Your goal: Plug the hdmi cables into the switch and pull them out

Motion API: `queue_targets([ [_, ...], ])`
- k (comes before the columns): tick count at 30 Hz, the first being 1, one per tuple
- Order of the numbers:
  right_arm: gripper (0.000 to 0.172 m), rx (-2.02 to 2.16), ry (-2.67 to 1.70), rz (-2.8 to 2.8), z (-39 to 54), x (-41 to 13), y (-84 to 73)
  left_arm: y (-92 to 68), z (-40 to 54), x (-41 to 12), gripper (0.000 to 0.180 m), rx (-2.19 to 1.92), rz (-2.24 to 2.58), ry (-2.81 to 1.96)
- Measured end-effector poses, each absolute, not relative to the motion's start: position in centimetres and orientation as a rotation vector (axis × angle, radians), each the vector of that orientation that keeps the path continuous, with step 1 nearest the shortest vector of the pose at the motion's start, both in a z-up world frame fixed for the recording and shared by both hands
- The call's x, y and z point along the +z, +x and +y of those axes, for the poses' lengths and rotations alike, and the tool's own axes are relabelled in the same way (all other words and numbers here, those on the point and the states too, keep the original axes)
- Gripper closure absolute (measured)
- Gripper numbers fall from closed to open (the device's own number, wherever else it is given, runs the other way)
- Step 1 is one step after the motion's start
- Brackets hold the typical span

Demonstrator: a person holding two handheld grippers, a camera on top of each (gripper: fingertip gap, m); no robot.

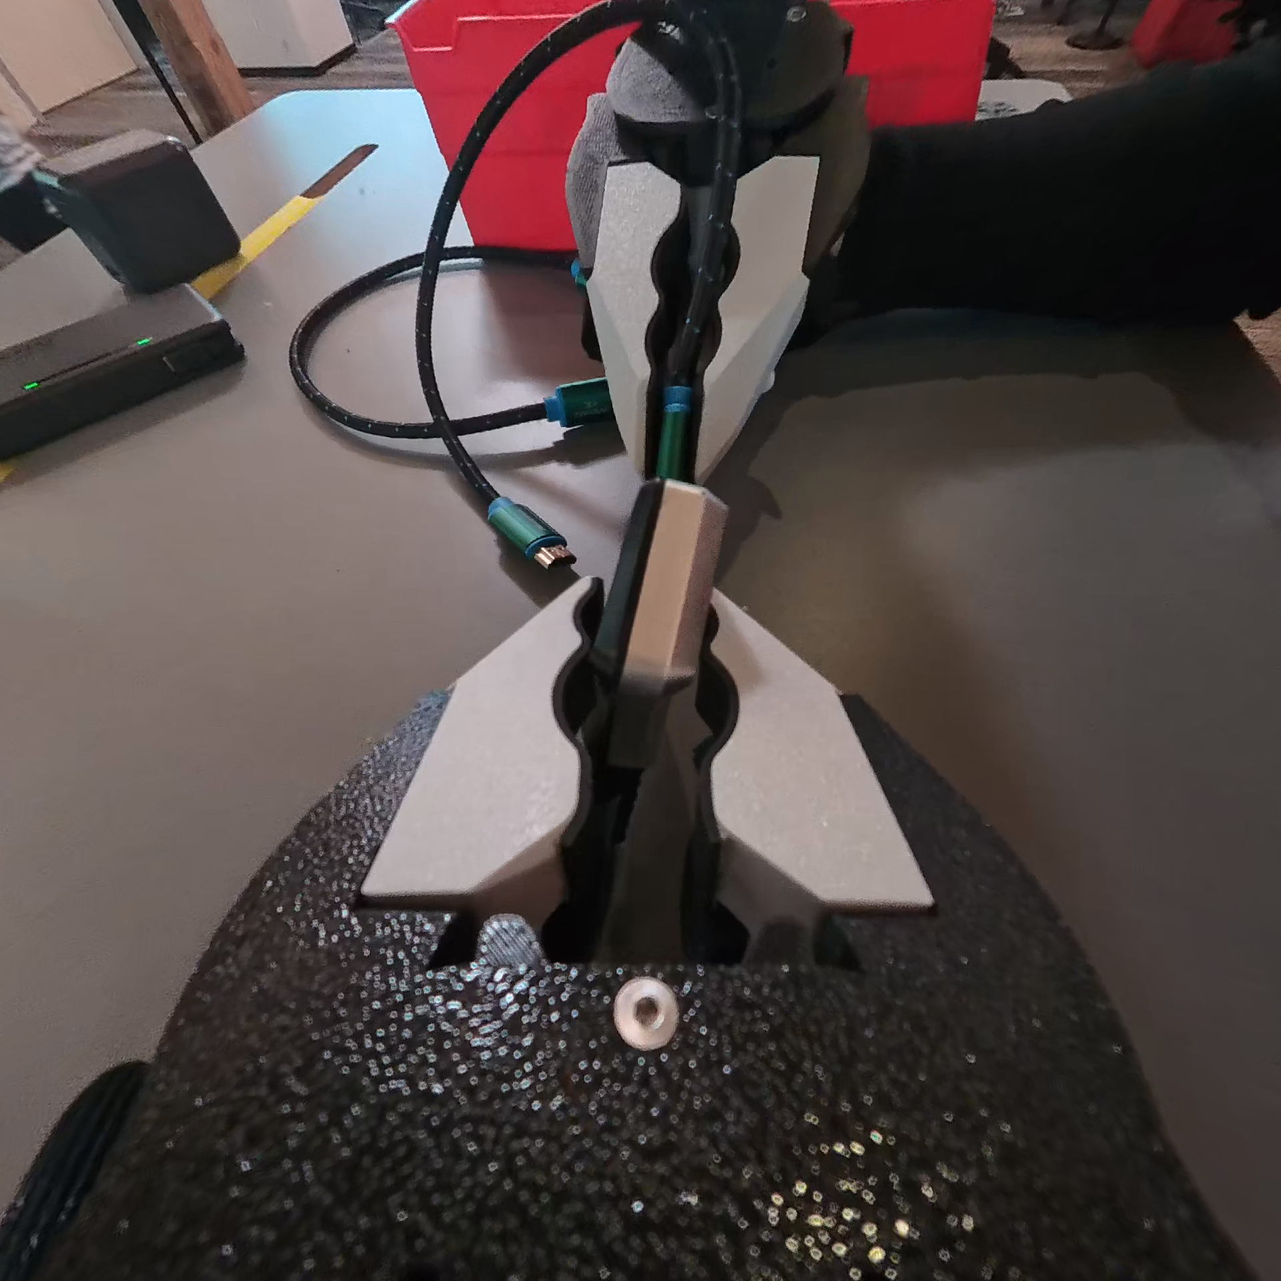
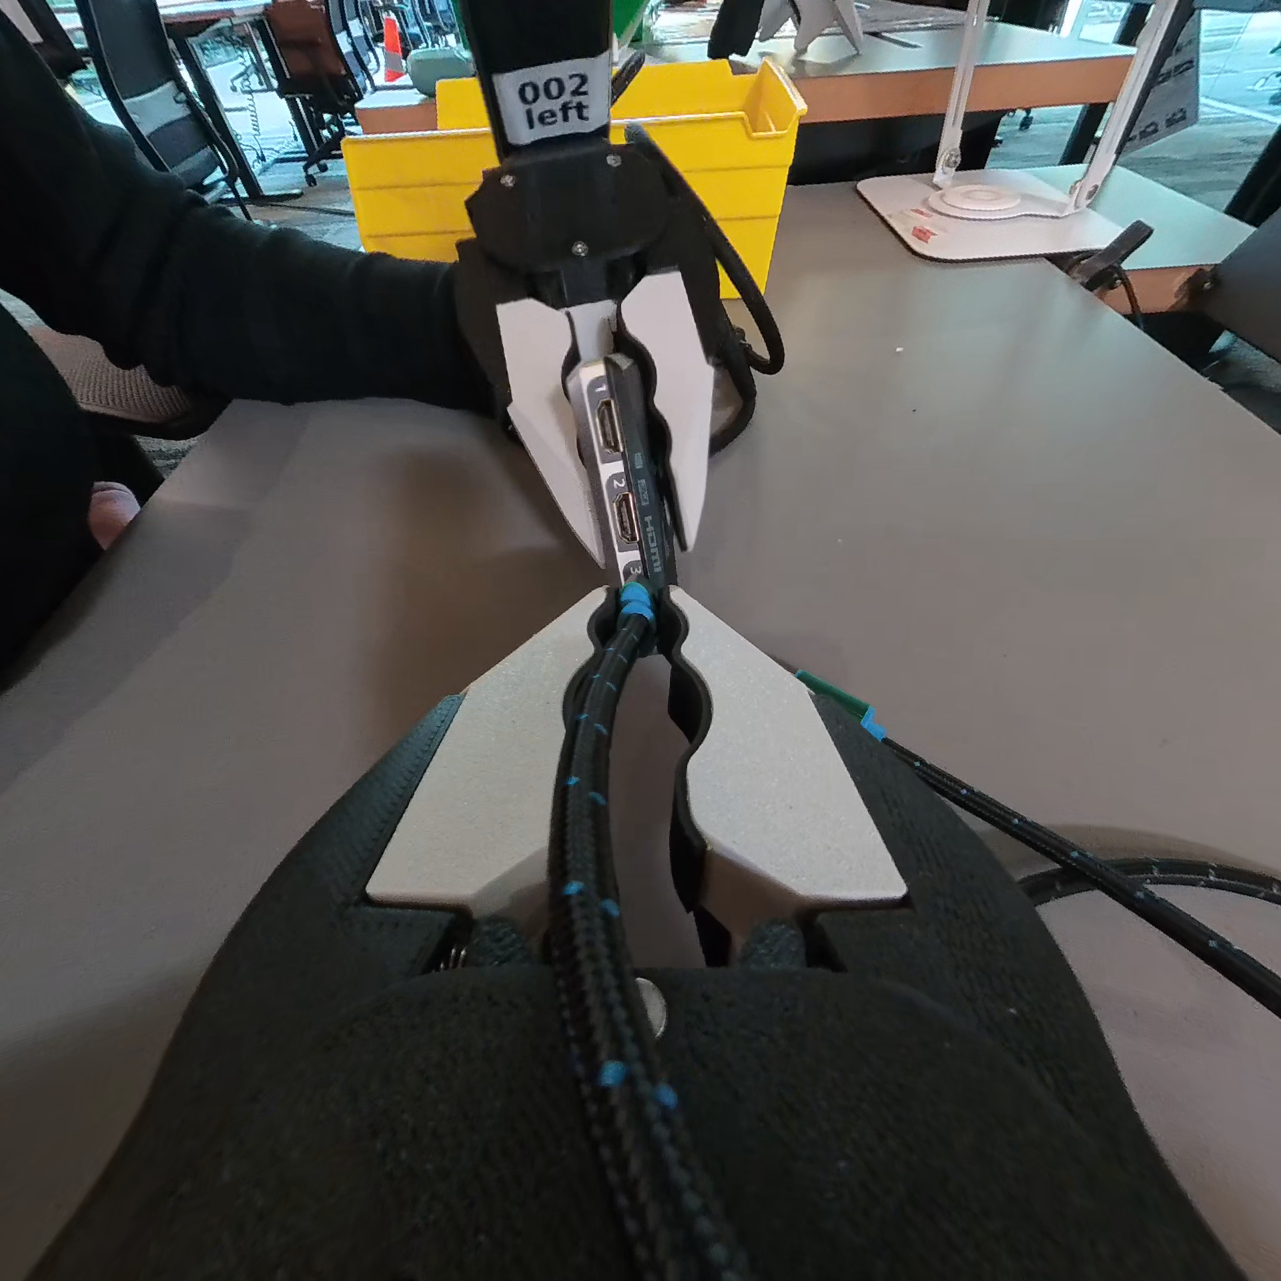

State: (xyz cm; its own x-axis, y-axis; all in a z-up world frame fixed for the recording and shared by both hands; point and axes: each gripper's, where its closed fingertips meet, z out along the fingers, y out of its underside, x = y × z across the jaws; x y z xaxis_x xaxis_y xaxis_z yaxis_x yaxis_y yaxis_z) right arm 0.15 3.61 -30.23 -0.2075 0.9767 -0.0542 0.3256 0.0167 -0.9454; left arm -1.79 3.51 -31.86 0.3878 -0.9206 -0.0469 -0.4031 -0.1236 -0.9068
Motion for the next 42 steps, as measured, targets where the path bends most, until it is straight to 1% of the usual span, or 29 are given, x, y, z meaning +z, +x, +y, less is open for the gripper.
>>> queue_targets([
  [8, 0.161, 1.216, -1.338, -1.618, 3.2, -30.1, -0.1, -1.8, 2.9, -31.6, 0.160, -0.732, 1.199, -1.667],
  [34, 0.162, 1.275, -1.417, -1.625, 2.8, -30.5, -0.1, -1.7, 2.4, -31.7, 0.161, -0.759, 1.232, -1.664],
  [42, 0.162, 1.252, -1.364, -1.618, 2.7, -30.1, -0.1, -1.7, 2.3, -31.4, 0.161, -0.771, 1.227, -1.636],
])
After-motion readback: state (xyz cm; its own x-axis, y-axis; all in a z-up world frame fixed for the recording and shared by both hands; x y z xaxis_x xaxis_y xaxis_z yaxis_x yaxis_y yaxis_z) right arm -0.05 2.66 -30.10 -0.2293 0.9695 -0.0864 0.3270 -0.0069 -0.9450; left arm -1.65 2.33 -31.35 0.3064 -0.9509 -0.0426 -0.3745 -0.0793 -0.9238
